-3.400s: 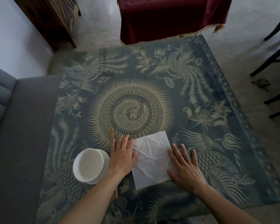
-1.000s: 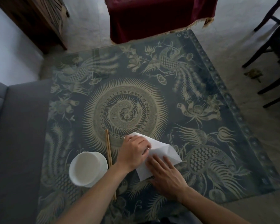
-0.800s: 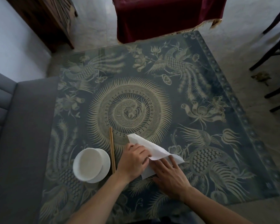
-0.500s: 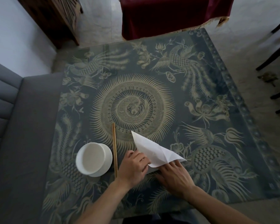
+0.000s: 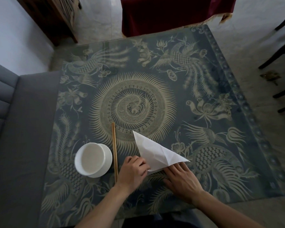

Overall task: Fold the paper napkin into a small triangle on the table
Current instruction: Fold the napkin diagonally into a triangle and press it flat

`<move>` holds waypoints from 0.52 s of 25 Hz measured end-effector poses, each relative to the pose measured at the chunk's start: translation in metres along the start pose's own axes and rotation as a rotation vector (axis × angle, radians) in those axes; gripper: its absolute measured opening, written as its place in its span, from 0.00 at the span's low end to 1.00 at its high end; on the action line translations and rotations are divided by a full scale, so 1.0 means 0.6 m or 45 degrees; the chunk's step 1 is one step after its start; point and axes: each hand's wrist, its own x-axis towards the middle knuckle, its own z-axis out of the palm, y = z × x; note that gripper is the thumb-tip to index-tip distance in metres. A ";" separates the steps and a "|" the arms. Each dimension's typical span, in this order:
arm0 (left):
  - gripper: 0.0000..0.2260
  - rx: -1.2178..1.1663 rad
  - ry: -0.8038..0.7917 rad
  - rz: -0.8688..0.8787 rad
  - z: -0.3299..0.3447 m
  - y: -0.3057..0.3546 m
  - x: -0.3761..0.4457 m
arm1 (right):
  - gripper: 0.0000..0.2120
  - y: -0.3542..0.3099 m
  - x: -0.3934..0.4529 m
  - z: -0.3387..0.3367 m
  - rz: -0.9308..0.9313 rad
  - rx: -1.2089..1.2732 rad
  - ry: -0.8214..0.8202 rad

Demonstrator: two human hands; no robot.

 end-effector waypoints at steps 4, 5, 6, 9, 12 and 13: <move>0.03 -0.009 0.007 0.022 0.001 -0.002 -0.003 | 0.24 -0.001 -0.003 0.003 0.023 0.014 -0.010; 0.02 -0.012 0.006 0.031 0.000 -0.003 -0.004 | 0.24 -0.002 -0.004 0.004 0.030 0.015 -0.013; 0.02 -0.013 0.004 0.042 0.000 -0.004 -0.005 | 0.24 -0.001 -0.004 0.005 0.035 0.018 -0.013; 0.03 -0.011 -0.008 0.051 0.002 -0.006 -0.010 | 0.24 0.002 -0.005 0.010 0.029 0.029 -0.020; 0.05 -0.015 -0.012 0.051 0.002 -0.009 -0.014 | 0.25 0.013 -0.014 0.021 0.028 0.019 -0.016; 0.05 -0.017 -0.013 0.053 0.003 -0.009 -0.016 | 0.25 0.020 -0.019 0.024 0.036 0.019 -0.005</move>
